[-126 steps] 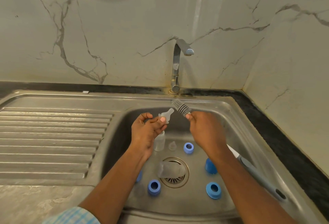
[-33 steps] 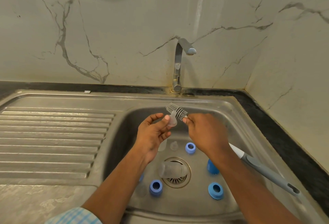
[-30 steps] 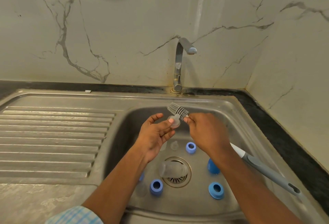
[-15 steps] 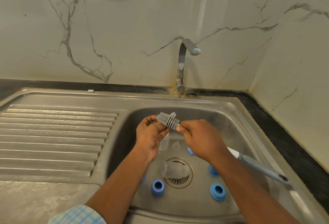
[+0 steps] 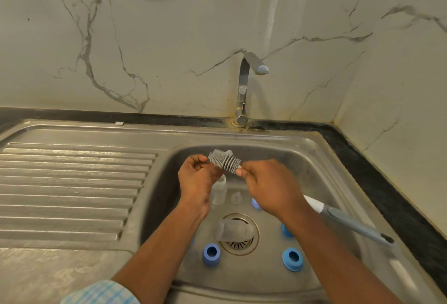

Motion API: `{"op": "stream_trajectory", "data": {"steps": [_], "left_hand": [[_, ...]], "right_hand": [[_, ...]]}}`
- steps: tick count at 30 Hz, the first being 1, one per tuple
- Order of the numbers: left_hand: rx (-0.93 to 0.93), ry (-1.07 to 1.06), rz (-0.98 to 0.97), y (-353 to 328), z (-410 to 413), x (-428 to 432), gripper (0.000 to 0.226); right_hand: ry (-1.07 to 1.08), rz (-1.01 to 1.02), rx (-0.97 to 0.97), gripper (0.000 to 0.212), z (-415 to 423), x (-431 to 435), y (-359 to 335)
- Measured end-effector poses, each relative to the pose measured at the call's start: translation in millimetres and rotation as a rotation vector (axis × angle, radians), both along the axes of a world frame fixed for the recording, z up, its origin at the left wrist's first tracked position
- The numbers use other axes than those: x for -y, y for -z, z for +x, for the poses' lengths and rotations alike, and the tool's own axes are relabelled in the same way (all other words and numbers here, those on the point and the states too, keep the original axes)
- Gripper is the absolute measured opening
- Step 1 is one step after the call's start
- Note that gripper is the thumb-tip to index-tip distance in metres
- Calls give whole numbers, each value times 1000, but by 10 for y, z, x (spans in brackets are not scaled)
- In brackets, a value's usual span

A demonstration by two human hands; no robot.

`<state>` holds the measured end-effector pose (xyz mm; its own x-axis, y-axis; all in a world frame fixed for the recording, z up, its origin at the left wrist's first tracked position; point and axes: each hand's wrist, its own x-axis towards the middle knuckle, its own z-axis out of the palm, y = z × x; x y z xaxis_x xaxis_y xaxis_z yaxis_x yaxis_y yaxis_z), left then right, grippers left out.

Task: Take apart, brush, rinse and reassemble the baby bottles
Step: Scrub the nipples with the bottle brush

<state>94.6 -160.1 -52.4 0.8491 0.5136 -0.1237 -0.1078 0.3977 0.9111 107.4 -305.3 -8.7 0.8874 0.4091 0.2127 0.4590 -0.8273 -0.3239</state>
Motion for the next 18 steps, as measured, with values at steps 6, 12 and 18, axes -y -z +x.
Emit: {"op": "stream_trajectory", "data": {"steps": [6, 12, 18], "left_hand": [[45, 31, -7, -3, 26, 21, 34], [33, -76, -75, 2, 15, -44, 30], [14, -23, -89, 11, 14, -4, 30]], "right_hand": [[166, -72, 78, 33, 50, -95, 1], [253, 20, 89, 31, 121, 49, -35], [131, -56, 23, 28, 60, -15, 14]]}}
